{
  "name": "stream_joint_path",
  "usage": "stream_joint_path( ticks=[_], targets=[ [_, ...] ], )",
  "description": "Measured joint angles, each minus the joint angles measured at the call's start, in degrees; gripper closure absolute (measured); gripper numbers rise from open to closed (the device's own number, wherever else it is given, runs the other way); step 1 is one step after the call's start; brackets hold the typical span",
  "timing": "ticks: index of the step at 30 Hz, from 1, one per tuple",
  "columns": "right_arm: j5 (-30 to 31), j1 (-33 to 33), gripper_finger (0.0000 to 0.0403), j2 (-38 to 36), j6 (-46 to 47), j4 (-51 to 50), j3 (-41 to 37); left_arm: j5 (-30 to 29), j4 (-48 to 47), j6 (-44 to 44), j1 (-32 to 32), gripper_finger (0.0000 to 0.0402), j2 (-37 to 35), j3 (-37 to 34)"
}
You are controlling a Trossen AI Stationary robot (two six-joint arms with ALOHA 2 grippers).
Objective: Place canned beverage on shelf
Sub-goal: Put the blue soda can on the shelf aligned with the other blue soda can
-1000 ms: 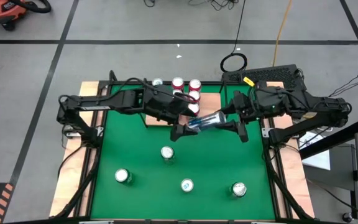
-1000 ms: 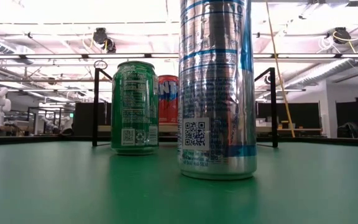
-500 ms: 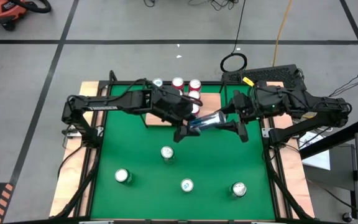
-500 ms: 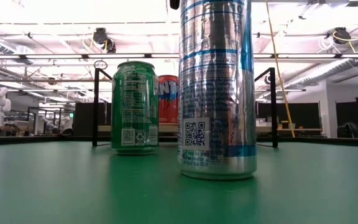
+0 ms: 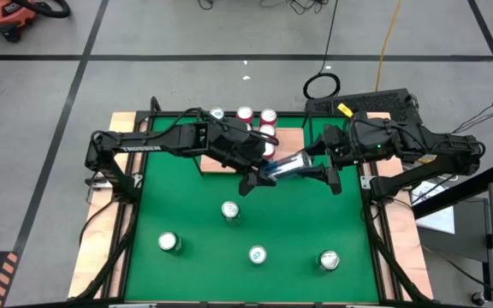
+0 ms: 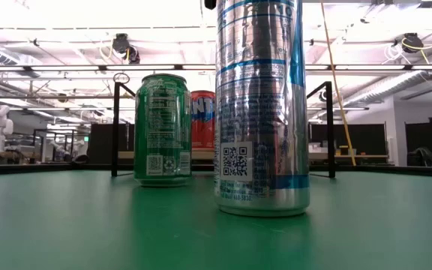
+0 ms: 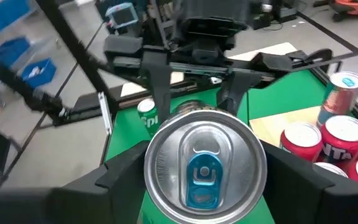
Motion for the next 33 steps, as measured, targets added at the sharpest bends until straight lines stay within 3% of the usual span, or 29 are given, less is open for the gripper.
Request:
stream_joint_path(
  ticks=[7, 11, 20, 28, 33],
  targets=[
    [2.00, -0.06, 0.0089, 0.05, 11.72, 0.14, 0.00, -5.70, 0.13, 0.64, 0.00, 0.0176, 0.02, 3.91],
    [5.78, -0.05, 0.0078, 0.04, 16.60, 3.84, 0.00, -13.85, -0.90, 0.74, -0.07, 0.0175, -0.03, 6.12],
    [23.58, -0.07, 0.0085, 2.58, 18.11, 17.43, -0.02, -34.41, -0.81, 0.70, -3.09, 0.0175, -0.15, 7.67],
    [24.18, -2.18, 0.0086, 8.39, 13.60, 28.56, 0.00, -44.31, 0.69, 0.86, -5.28, 0.0175, -0.13, 7.67],
    [24.05, -2.21, 0.0114, 9.01, 11.20, 29.50, 0.00, -49.31, 0.75, 0.98, -6.00, 0.0175, -0.26, 7.67]
  ],
)
